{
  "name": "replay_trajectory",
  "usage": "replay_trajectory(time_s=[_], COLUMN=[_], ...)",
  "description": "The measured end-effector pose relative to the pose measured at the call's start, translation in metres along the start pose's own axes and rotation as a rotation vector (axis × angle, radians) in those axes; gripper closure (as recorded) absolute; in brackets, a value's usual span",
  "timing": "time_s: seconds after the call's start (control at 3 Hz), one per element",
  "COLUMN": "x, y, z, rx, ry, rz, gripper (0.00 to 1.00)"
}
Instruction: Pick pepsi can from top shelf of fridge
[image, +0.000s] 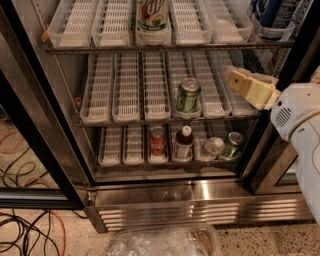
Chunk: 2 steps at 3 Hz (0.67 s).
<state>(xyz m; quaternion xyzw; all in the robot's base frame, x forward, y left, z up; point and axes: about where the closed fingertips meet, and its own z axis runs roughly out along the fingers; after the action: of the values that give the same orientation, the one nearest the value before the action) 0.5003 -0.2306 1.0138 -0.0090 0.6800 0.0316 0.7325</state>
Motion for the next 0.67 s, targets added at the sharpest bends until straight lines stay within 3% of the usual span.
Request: replay_trajectory(time_s=[0.67], x=[-0.0022], y=[0.0012], z=[0.0017], rx=[-0.006], ry=[-0.028], rz=[-0.002], gripper=[0.0])
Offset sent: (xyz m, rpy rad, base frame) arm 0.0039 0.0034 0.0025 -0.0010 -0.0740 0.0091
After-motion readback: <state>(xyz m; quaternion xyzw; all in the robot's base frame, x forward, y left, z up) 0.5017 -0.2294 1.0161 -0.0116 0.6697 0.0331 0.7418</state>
